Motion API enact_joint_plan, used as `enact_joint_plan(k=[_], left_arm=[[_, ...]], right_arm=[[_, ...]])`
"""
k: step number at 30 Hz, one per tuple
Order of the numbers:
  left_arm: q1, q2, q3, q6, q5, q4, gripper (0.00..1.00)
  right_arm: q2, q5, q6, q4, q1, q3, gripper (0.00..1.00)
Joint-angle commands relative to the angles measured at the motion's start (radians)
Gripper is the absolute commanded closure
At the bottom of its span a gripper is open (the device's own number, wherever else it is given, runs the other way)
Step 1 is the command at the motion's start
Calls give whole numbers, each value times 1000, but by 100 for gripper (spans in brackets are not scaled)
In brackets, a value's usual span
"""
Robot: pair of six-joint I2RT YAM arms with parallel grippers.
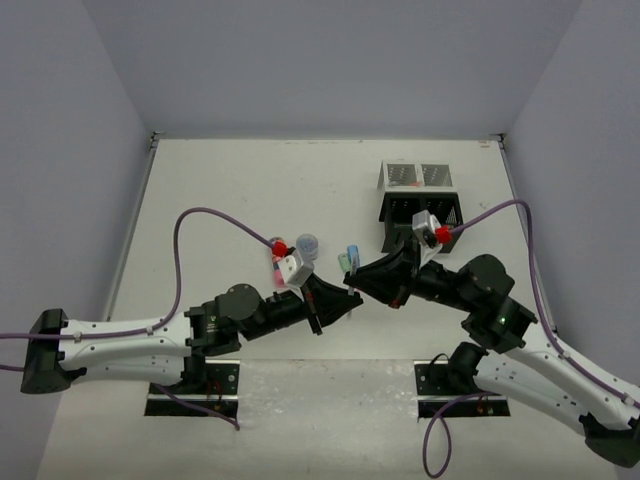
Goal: Sort the stationery into containers
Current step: Close the pen cap on the pen.
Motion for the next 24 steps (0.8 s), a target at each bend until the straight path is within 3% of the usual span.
enact_joint_plan(k=[1, 2, 3, 4, 5, 6, 9, 18, 20, 24], left_arm=[[4, 3, 38, 16, -7, 56, 100], [4, 0, 36, 20, -6, 53, 100], [4, -4, 35, 27, -3, 48, 100], [4, -9, 34, 31, -2, 46, 100], [4, -16, 25, 35, 4, 48, 100], [4, -21, 20, 37, 8, 49, 100], [4, -26, 3, 43, 21, 65, 100], [4, 6, 1, 48, 71, 78, 100], [4, 8, 1, 51, 86, 80, 100], [4, 12, 4, 56, 85, 66, 100]], right_arm=[[0, -16, 18, 65, 6, -3, 100], [-5, -12, 12, 60, 6, -4, 99], [-10, -9, 6, 49, 6, -3, 89], [-10, -4, 5, 48, 6, -3, 88], [-18, 3, -4, 37, 6, 1, 57], [-21, 9, -7, 27, 5, 5, 43], [-18, 31, -22, -14, 6, 40, 15], [63, 114, -71, -140, 6, 197, 12], [75, 127, -83, -164, 6, 229, 15], [97, 112, -95, -193, 6, 267, 33]])
